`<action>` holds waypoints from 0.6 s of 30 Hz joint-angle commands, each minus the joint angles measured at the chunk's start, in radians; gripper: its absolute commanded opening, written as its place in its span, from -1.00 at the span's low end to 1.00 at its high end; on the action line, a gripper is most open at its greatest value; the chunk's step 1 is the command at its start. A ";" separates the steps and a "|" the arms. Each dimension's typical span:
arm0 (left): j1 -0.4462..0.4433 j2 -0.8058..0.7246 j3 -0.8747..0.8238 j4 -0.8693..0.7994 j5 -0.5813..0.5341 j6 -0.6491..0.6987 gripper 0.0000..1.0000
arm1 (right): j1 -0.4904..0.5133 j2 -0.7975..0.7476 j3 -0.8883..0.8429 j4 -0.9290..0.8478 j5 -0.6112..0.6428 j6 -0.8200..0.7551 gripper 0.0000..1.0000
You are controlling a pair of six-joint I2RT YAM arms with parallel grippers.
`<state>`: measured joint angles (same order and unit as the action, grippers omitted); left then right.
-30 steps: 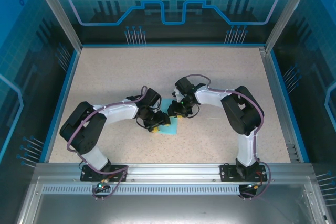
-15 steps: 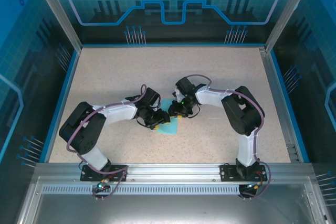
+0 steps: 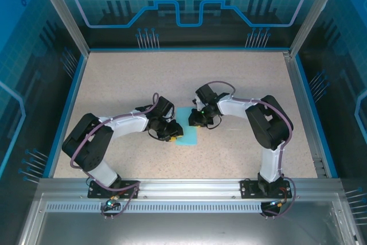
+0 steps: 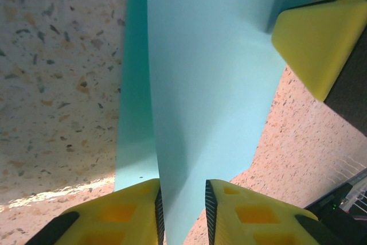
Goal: Fold a paper plane with a square sheet of paper (pick it up from the middle)
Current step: Fold the triangle a second time at the center of the table.
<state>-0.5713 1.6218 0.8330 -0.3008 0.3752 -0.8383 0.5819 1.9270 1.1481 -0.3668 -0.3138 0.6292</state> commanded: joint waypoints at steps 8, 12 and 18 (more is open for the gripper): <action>0.006 -0.044 -0.004 0.074 0.074 0.004 -0.41 | -0.013 0.083 0.006 -0.018 0.015 0.017 -0.67; 0.005 -0.042 0.006 0.140 0.102 0.004 -0.35 | -0.014 0.082 -0.003 -0.012 -0.004 0.020 -0.67; 0.006 0.003 0.018 0.204 0.099 -0.003 -0.30 | -0.023 0.068 -0.012 0.009 -0.061 0.031 -0.68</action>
<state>-0.5713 1.6070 0.8333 -0.1501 0.4438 -0.8387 0.5720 1.9526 1.1648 -0.3626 -0.3557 0.6426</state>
